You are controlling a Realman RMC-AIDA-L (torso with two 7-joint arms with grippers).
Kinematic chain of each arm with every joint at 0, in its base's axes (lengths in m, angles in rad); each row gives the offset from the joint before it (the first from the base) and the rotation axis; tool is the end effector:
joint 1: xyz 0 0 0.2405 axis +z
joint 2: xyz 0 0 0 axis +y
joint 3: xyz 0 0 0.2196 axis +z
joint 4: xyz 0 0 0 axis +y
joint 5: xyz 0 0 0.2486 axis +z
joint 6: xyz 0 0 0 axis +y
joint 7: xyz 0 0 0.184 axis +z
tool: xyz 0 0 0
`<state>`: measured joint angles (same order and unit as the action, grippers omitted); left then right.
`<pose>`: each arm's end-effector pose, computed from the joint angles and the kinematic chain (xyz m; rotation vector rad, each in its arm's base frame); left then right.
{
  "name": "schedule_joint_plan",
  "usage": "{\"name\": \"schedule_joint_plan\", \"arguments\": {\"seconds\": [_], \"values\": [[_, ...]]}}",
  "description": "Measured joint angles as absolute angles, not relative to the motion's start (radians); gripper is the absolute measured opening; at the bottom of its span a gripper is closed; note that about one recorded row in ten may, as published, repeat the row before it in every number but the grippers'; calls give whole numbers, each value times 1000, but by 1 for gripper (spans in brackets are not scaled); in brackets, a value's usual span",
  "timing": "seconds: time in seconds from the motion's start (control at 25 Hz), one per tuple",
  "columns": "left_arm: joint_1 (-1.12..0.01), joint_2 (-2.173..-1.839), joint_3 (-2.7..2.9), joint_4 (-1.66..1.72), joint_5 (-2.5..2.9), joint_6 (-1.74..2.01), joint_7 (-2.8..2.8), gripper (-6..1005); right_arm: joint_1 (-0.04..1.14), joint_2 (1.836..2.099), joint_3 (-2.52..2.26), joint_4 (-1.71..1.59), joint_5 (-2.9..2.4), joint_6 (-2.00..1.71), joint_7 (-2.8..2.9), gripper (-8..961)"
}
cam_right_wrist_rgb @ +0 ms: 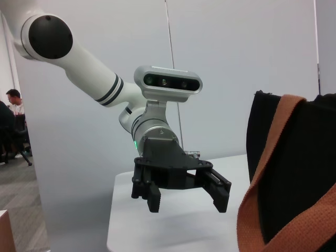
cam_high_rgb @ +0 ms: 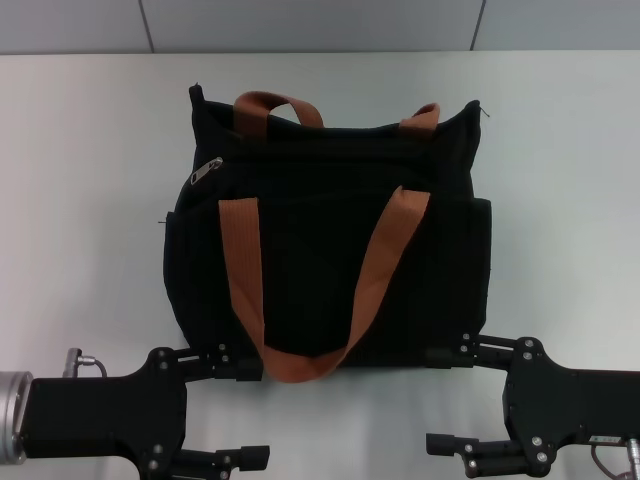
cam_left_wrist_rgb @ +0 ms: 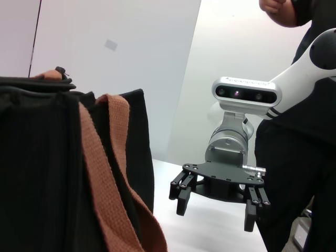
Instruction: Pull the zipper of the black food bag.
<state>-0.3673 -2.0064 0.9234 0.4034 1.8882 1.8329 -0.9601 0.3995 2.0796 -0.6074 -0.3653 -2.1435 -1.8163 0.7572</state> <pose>-0.2696 0.2367 -0.0462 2.9525 0.3705 0.9347 0.2688 0.2363 -0.0634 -2.8964 0.1989 0.9545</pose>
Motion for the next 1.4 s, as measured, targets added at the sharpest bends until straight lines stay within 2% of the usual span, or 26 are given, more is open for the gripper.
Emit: {"name": "schedule_joint_plan", "arguments": {"seconds": [0.72,1.12,1.4], "values": [[-364,-2008,917,403,1889,1847,-948,834,407,2080,-611,-362,-2144,-1816,758,782],[-383,-2065,718,396,1824,2003,-818,833,409,2081,-606,-361,-2139,-1813,758,783],[-377,-2062,705,357,1505,1987,-817,833,407,2082,-602,-360,-2137,-1815,758,783]]}}
